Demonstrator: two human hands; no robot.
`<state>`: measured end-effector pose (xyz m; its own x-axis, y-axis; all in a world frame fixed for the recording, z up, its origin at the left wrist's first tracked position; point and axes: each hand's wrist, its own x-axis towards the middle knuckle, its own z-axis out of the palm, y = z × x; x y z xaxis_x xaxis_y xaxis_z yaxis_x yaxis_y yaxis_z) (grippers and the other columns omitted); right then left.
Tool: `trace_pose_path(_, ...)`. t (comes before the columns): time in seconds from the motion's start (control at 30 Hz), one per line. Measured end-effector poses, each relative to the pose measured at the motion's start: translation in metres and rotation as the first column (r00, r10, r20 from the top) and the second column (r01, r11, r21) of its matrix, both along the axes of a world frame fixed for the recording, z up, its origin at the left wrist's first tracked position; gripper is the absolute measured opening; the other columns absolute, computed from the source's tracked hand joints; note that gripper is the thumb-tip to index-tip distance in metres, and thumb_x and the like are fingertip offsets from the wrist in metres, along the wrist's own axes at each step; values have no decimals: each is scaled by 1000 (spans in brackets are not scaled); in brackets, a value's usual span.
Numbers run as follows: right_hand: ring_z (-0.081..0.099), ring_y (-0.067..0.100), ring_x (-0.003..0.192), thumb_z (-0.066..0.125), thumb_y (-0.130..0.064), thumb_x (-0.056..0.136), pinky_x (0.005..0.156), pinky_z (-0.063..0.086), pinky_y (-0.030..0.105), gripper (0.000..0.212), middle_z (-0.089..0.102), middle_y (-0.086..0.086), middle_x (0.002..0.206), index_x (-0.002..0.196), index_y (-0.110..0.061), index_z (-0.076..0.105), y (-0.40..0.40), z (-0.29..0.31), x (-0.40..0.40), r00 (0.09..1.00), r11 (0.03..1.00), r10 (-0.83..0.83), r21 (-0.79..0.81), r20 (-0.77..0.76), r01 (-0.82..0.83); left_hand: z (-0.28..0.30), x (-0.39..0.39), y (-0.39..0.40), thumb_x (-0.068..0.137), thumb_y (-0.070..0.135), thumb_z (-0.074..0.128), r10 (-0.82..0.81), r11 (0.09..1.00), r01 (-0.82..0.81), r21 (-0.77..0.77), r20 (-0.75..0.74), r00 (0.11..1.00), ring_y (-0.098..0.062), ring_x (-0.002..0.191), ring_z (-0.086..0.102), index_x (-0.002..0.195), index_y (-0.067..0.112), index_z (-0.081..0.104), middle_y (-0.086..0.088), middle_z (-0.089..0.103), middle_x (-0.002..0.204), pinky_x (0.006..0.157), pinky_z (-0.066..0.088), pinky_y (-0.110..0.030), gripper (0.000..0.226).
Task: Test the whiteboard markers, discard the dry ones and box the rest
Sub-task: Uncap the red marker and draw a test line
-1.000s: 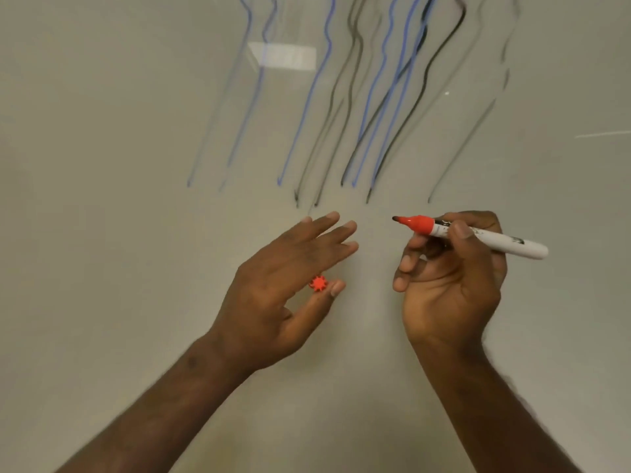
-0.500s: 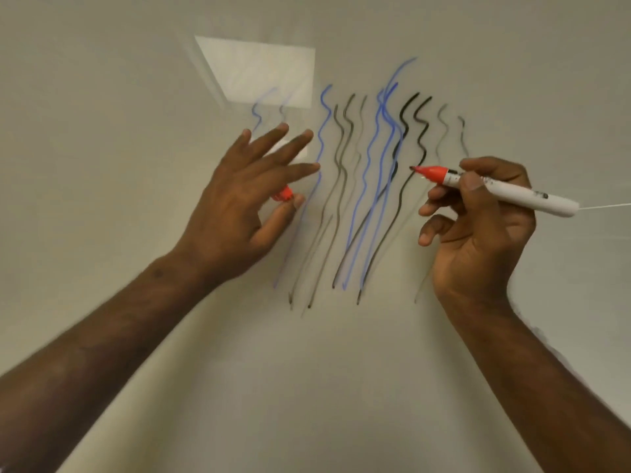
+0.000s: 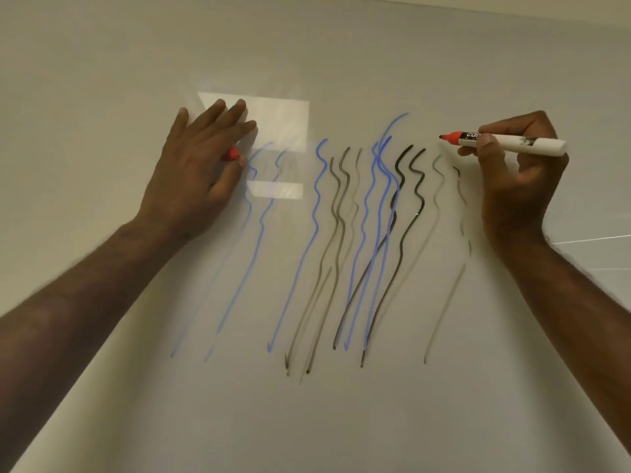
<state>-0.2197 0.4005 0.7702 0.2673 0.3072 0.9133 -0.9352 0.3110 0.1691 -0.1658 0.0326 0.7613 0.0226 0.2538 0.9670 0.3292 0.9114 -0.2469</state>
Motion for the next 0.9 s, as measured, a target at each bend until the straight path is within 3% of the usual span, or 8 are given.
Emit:
trace_pose_path(0.2,72,30,84,68,-13,92,84,57,50,15,69,-12,80,81,-21,63,1,3,-8,999,994,45,-101,-14,-46,-1,-1,1,102,27,42,-49,998,49,25,-12,999,-12,153,24,147,19,51,4,36,161,127,8,-46,47)
trace_pose_path(0.37,74,33,84,72,-17,91,84,58,54,23,71,-13,79,78,-34,64,1,3,-3,996,989,91,-117,1,-90,0,-2,0,102,26,44,-50,999,50,20,-21,999,-13,153,25,147,19,51,3,37,160,127,9,-47,46)
trace_pose_path(0.47,74,19,85,71,-16,92,87,59,45,27,70,-23,78,79,-37,61,-3,0,1,998,996,66,-60,-24,-67,-1,-3,0,101,26,44,-46,999,46,18,-26,999,-13,153,25,147,18,51,3,37,160,127,9,-47,47)
trace_pose_path(0.53,71,6,82,69,-12,93,85,58,35,24,69,-29,79,81,-32,62,-6,-6,1,999,1000,27,-4,-37,-28,-1,-3,0,101,25,44,-46,999,47,18,-26,999,-13,153,25,147,18,51,3,37,160,127,9,-47,47)
trace_pose_path(0.6,71,6,79,68,-7,93,81,58,34,16,69,-27,79,81,-18,65,-5,-13,-2,999,999,30,36,-36,-28,0,-3,0,101,26,44,-43,999,43,16,-27,999,-13,153,25,147,18,51,3,37,160,127,9,-46,47)
trace_pose_path(0.67,72,8,76,66,-3,92,77,59,35,15,69,-24,77,81,-14,65,-2,-19,-6,998,998,46,37,-33,-45,0,-3,0,101,26,44,-39,999,40,15,-28,999,-14,153,25,147,18,51,3,37,161,127,9,-46,47)
trace_pose_path(0.8,72,34,71,67,-2,90,73,59,53,24,69,-15,72,77,-23,63,-1,-32,-9,993,993,116,-20,-22,-117,-1,-3,0,102,27,44,-34,999,35,15,-29,999,-13,153,24,148,18,50,3,36,161,127,8,-45,47)
trace_pose_path(0.9,68,41,69,65,-4,87,67,55,59,21,69,-10,73,77,-23,64,-6,-50,-10,993,992,119,29,-3,-119,-1,-3,0,101,26,44,-31,999,32,16,-32,999,-13,153,25,148,18,50,3,36,161,127,8,-45,47)
